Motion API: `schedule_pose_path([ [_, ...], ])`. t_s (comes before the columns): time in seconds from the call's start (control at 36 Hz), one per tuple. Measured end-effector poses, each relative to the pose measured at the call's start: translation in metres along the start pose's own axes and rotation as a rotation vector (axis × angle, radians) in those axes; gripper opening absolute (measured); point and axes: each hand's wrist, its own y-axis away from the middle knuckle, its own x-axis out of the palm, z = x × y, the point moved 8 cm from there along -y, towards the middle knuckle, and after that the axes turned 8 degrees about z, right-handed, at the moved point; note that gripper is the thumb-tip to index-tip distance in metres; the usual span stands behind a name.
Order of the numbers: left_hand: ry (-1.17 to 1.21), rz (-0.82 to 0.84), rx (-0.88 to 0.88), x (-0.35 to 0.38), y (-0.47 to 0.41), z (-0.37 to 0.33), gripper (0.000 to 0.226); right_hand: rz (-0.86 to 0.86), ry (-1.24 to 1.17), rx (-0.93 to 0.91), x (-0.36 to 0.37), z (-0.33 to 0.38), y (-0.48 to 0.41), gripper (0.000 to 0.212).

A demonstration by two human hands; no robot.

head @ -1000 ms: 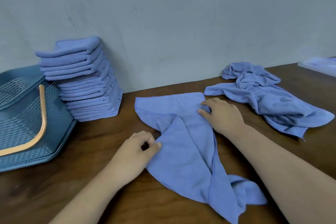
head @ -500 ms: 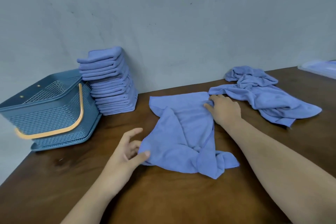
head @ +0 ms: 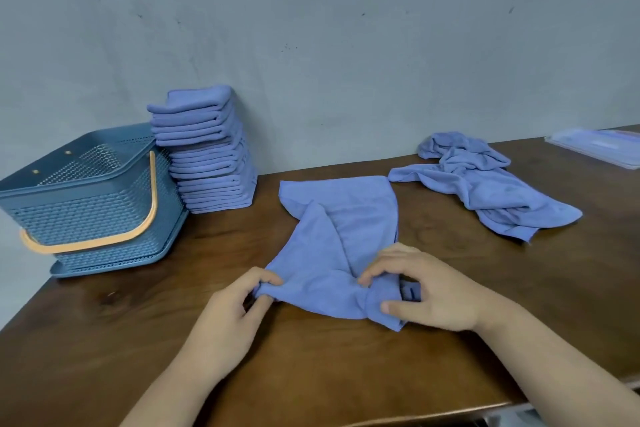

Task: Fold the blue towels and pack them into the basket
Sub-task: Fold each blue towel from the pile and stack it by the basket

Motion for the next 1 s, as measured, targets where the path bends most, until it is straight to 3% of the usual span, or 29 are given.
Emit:
schedule_pose_path([
  [0.08,0.083,-0.004,-0.012,-0.001,-0.003,0.006,0.023,-0.052,0.044,0.026,-0.004,-0.004,0.000,0.027],
  [0.31,0.483,-0.104,-0.022,-0.014,-0.004,0.001,0.011,-0.512,-0.450,0.023,-0.049,-0.018,0.014,0.009],
  [0.39,0.563,-0.167,-0.090,-0.020,-0.002,0.005,0.013,-0.709,-0.645,0.086,-0.063,-0.040,0.024,0.007],
  [0.44,0.563,-0.215,-0.124,-0.024,-0.001,0.013,0.015,-0.741,-0.737,0.172,-0.064,-0.060,0.026,0.011],
  [0.53,0.440,-0.206,-0.152,-0.024,-0.001,0.020,0.020,-0.648,-0.562,0.360,-0.059,-0.078,0.027,0.024],
  [0.58,0.317,-0.186,-0.138,-0.023,0.000,0.018,0.027,-0.553,-0.345,0.388,-0.056,-0.071,0.025,0.031],
  [0.75,0.032,-0.095,0.017,-0.027,0.006,-0.006,0.048,-0.258,-0.012,0.045,-0.032,-0.014,0.008,0.057],
  [0.89,-0.114,0.213,0.071,-0.007,0.007,-0.005,0.039,-0.067,0.113,-0.011,-0.001,-0.001,-0.005,0.037],
  [1.0,-0.184,0.268,0.091,-0.001,0.005,-0.004,0.036,0.003,0.436,0.019,0.016,0.003,-0.014,0.038],
])
